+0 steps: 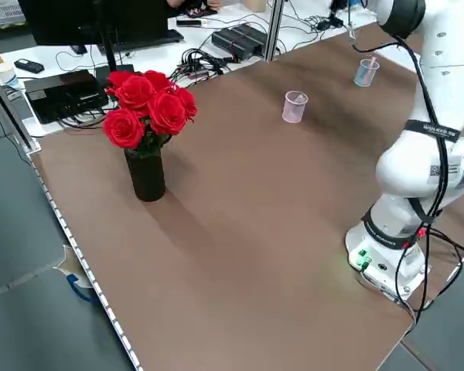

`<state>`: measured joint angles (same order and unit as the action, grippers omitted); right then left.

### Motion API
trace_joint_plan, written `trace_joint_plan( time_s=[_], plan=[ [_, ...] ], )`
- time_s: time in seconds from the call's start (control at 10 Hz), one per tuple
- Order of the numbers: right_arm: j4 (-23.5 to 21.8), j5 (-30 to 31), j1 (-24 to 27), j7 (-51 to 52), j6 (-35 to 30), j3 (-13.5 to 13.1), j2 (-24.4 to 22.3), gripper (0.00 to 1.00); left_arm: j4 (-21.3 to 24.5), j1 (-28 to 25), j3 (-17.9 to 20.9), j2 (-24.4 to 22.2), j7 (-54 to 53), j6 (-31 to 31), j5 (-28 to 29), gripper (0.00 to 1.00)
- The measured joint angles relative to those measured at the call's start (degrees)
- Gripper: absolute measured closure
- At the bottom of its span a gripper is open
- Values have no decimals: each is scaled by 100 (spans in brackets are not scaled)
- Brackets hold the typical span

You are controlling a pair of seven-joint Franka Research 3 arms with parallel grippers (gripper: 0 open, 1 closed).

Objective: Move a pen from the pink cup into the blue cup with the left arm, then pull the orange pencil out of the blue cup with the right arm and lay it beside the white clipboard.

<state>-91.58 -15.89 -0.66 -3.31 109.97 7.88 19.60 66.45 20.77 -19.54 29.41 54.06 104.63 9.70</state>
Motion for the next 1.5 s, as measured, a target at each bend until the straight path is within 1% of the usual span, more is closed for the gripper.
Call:
trace_joint_plan(
  time_s=[0.1,0.2,0.4,0.5,0.6,0.7,0.8,0.9,1.0,1.1,1.2,1.3,1.4,1.5],
  plan=[
    [-73,-209,-63,1,207,10,243,0,25,-527,-252,-132,-396,-302,-21,0],
    [-211,-374,-73,3,419,32,458,0,38,-906,-345,-270,-712,-589,-40,0],
    [-482,-512,-42,180,654,26,761,0,111,-1500,-351,-561,-1596,-993,-84,0],
    [-630,-761,6,446,694,16,828,0,152,-1797,-287,-718,-2081,-1129,-291,0],
    [-776,-1018,53,698,732,9,841,0,177,-1959,-34,-894,-2435,-1273,-567,0],
    [-872,-1126,73,816,796,9,840,0,238,-1955,358,-1096,-2818,-1381,-758,0],
    [-939,-1151,71,836,941,19,843,0,398,-1923,654,-1329,-3186,-1427,-873,0],
    [-1034,-1158,61,838,1124,33,849,0,614,-1848,936,-1595,-3524,-1448,-979,0],
    [-1106,-1167,48,839,1252,45,877,1,889,-1680,1306,-1893,-3858,-1463,-1035,0],
    [-1137,-1192,34,844,1315,55,912,4,1227,-1500,1670,-2214,-4122,-1469,-1046,0],
    [-1152,-1260,26,846,1330,80,934,5,1584,-1438,1909,-2546,-4353,-1469,-1048,0],
    [-1181,-1341,19,847,1390,139,939,12,1848,-1451,2038,-2794,-4548,-1470,-1048,1],
    [-1226,-1376,8,847,1493,208,941,15,2036,-1475,2123,-2969,-4628,-1472,-1048,2],
    [-1290,-1392,-4,847,1556,259,941,22,2189,-1483,2227,-3096,-4668,-1472,-1048,1]
  ],
)
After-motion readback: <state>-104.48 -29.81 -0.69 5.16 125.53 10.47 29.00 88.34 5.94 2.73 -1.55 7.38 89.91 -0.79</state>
